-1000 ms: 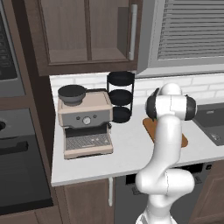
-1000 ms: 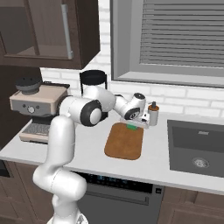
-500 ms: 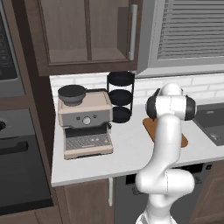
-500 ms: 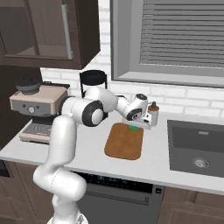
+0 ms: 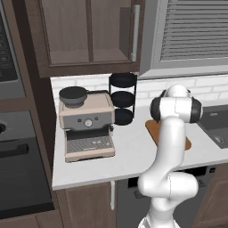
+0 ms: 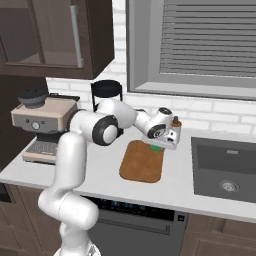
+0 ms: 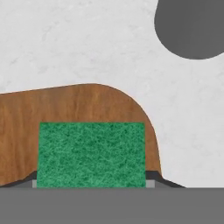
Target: Pick up the sponge from the counter and clean the cutting board by briefly scrubbing or pressing down on the cutting board. Once finished, release the sponge.
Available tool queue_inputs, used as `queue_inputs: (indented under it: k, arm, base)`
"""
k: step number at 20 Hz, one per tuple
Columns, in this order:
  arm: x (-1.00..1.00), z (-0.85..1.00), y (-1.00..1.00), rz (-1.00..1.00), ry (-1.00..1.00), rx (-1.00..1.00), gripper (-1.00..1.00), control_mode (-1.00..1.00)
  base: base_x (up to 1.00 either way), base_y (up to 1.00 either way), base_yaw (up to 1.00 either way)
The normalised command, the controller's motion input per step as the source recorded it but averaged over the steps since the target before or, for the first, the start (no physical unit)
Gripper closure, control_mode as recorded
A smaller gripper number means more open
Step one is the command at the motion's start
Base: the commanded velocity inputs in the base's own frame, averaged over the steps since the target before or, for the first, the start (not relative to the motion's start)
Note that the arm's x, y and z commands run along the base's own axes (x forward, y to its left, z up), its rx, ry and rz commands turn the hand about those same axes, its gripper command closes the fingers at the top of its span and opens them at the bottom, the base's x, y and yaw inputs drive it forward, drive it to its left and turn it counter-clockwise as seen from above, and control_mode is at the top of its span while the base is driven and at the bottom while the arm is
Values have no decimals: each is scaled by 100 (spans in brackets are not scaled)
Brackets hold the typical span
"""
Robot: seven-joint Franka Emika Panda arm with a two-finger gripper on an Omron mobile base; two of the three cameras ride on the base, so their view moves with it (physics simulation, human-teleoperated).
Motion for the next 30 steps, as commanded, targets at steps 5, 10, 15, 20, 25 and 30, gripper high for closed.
queue_inputs:
  k: [5,10,15,20,25,30]
  arm:
    - [-42,-47,7,0,10,-3,100,-100]
    - [-19,-91,9,0,7,-7,100,-100]
    - [-36,-47,1,0,2,-2,100,-100]
    - [-75,-23,1,0,1,0,100,-100]
    - [-52,-53,2,0,7,0,100,-100]
    - [-16,-81,0,0,6,-1,100,-100]
  base:
    - [0,0,0]
    - [0,0,0]
    - [0,0,0]
    - [0,0,0]
    - [0,0,0]
    - [0,0,0]
